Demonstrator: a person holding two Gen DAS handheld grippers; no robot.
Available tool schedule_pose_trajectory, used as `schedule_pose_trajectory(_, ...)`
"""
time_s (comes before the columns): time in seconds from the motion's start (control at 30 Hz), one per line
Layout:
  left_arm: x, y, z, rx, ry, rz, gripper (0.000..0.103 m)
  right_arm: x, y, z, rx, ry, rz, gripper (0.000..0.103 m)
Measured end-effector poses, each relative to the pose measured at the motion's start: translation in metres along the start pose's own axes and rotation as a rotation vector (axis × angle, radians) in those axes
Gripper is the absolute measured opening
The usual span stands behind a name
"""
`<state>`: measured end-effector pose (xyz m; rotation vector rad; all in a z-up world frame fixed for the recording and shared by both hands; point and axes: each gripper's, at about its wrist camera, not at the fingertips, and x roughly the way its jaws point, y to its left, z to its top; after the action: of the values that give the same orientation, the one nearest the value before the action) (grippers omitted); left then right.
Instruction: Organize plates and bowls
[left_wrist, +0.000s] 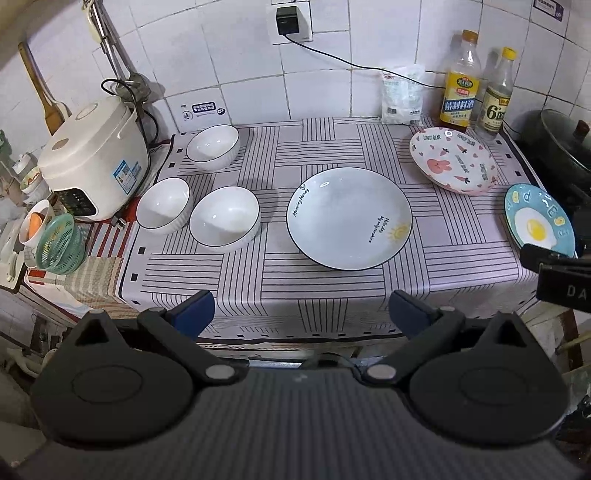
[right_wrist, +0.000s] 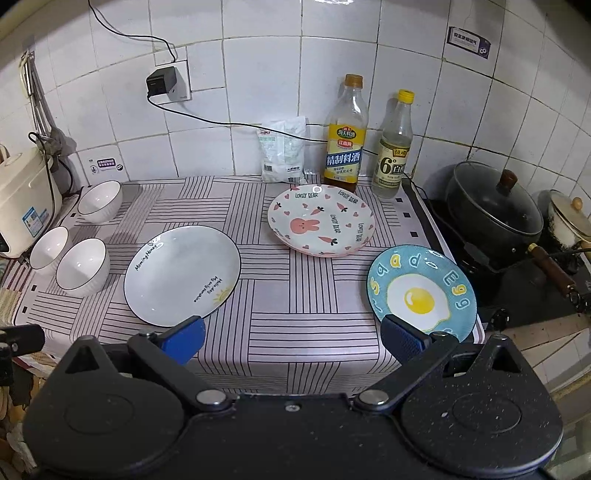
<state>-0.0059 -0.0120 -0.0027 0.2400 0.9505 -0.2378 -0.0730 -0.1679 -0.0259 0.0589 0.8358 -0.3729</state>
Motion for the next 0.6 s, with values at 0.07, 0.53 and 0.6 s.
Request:
schedule_pose_trajectory(0.07, -0.0001, -0.0002, -0.0003, 0.003, 0.003, -0.004, 0.102, -0.0004, 0.0000, -0.0004, 0.001, 0.000, 0.000, 0.103)
schedule_pose_trajectory(0.53, -0.0044, -0.0046, -0.0042, 0.037, -0.018, -0.010, 0.101, -0.0014, -0.0017, -0.0024, 0.004, -0.009, 0.001, 0.103)
schedule_pose_trajectory(0.6, -0.0049, -0.0053, -0.0051, 0.040, -0.019, -0.012, 0.100, -0.0015, -0.0015, -0.0023, 0.001, -0.011, -0.004, 0.103)
